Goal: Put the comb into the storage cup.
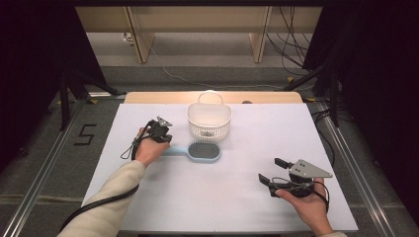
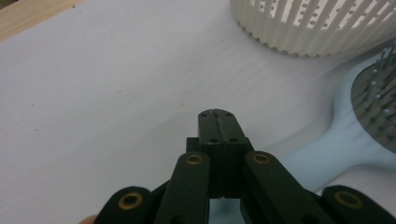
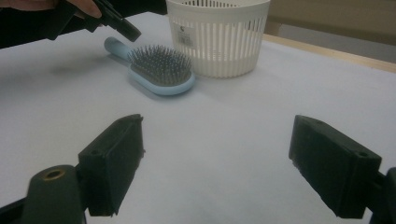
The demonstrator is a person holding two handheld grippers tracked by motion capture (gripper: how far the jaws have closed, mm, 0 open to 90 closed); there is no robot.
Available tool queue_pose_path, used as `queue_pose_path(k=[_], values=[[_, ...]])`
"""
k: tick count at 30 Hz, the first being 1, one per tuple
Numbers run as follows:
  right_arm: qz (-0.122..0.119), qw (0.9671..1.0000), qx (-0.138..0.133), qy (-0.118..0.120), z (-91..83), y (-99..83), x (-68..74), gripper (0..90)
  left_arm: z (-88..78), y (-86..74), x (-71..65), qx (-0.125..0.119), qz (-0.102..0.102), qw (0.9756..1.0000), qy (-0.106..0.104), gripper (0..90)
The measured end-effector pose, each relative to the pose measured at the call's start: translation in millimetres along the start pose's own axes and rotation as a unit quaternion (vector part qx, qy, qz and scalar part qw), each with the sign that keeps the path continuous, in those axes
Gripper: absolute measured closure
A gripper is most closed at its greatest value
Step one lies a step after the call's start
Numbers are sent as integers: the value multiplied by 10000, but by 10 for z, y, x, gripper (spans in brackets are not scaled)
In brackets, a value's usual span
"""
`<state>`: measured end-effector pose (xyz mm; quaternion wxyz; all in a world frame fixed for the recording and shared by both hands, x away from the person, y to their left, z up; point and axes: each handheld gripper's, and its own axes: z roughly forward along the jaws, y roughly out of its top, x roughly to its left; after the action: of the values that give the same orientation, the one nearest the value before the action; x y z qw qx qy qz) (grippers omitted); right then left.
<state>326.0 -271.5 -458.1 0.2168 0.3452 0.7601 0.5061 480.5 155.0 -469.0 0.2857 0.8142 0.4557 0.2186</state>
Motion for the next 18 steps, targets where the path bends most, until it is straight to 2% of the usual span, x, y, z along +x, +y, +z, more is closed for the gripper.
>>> queue_pose_path(k=[11, 18], values=[[-7, 10000, 18, 15, 2, -1, 2, 186, 59, 10, -25, 465, -5, 9989, -37, 898], [-7, 10000, 30, 24, 4, -1, 3, 188, 37, -10, -24, 599, -5, 9981, -137, 898]])
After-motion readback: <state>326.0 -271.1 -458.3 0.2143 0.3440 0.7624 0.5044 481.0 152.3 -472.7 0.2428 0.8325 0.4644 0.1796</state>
